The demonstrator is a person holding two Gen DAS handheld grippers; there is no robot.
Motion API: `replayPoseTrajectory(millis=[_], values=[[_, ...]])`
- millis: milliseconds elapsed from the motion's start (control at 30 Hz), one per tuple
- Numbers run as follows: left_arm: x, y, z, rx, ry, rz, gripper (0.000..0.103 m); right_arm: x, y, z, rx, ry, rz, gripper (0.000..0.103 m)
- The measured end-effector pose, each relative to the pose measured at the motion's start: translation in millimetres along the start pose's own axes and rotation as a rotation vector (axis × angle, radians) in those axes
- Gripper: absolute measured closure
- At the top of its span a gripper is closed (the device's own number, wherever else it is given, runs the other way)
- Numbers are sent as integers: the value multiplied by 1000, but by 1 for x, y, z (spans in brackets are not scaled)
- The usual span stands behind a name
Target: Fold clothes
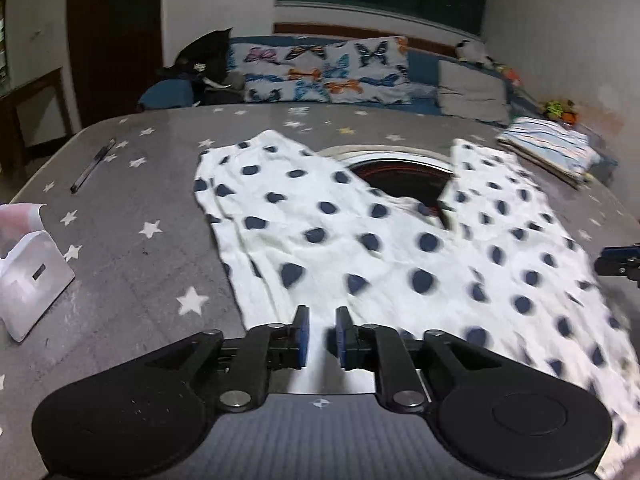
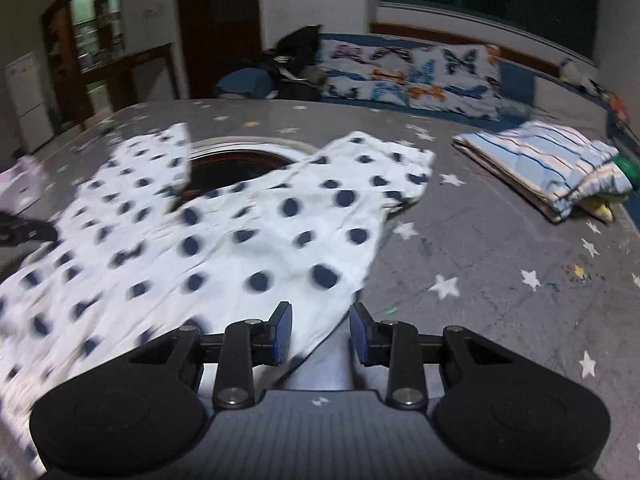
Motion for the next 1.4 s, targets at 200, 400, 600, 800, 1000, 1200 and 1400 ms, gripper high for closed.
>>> replayPoseTrajectory(millis=[200, 400, 600, 800, 1000, 1200, 1400], values=[[-40, 28, 32, -5, 89, -127, 75, 38, 25, 36, 11, -109, 129, 66], [-63, 60, 56, 10, 146, -232, 75, 84, 55, 62, 47, -213, 274, 64], [-71, 92, 70, 47, 168, -327, 64, 116, 82, 69, 111, -267, 391, 61], [-78, 113, 68, 53, 131, -428, 64, 127, 96, 70, 136, -245, 429, 63], [-76, 116, 64, 43, 117, -447, 75, 128, 101, 65, 147, -197, 437, 73], [-73, 110, 80, 18, 163, -429, 103, 127, 97, 71, 107, -183, 452, 97], [-75, 114, 95, -2, 197, -437, 102, 118, 93, 95, 81, -161, 447, 101]])
Point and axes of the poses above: each gripper's, at about its wrist camera, not at the fingertips, and z roughly against the way its jaws point, x to its left, y to its underside, the point moved 4 cm from there along -z, roughly the way its jaws point, and after that the axes turned 11 degrees about x, right-handed, at the moved point
